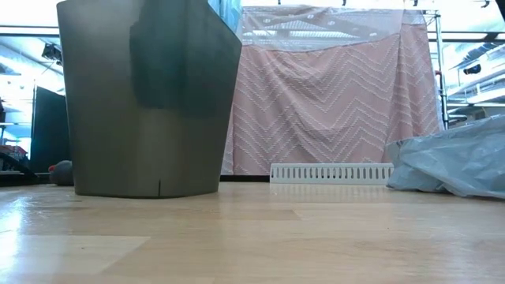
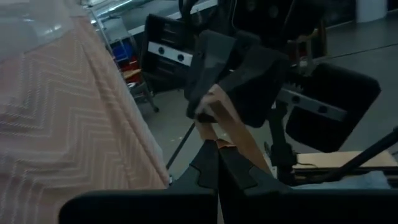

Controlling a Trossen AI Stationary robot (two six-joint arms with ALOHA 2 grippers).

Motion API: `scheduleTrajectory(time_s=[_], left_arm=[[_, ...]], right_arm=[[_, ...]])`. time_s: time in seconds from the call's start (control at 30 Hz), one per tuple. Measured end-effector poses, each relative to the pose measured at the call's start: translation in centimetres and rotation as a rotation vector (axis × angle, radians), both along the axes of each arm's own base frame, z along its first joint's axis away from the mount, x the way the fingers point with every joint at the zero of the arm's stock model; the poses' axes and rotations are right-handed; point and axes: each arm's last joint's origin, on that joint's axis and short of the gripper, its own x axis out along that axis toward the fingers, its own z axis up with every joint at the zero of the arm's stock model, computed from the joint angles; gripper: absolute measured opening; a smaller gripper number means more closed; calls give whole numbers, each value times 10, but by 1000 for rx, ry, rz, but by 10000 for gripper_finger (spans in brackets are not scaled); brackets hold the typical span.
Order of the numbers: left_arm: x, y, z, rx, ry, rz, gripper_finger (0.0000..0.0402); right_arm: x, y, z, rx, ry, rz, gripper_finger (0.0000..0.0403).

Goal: Place trash/remove bag and relplace
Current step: Remove the blue trash bag from the black trash bin

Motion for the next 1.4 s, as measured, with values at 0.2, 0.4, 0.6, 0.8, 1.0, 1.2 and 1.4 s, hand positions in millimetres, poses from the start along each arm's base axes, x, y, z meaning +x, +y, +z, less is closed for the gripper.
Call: scheduleTrajectory(time_s=[0.2, 0.4, 0.6, 0.8, 1.0, 1.2, 1.4], left_arm=[[6, -4, -4, -2, -10, -110, 0], [16, -8, -14, -1, -7, -172, 0], [26, -2, -28, -2, 26, -134, 0], [32, 4, -39, -23, 52, -105, 0], [39, 7, -59, -77, 97, -81, 0], [47, 12, -79, -123, 146, -44, 0], [53, 20, -97, -182, 175, 7, 0]], right_arm=[[0, 2, 0, -1, -1, 12, 0], [0, 1, 0, 5, -2, 16, 0], [-1, 1, 3, 5, -30, 19, 0], [-1, 7, 6, 3, -63, 47, 0], [-1, 10, 6, 3, -69, 55, 0], [-1, 14, 6, 3, -70, 64, 0], [-2, 16, 8, -2, -86, 69, 0]])
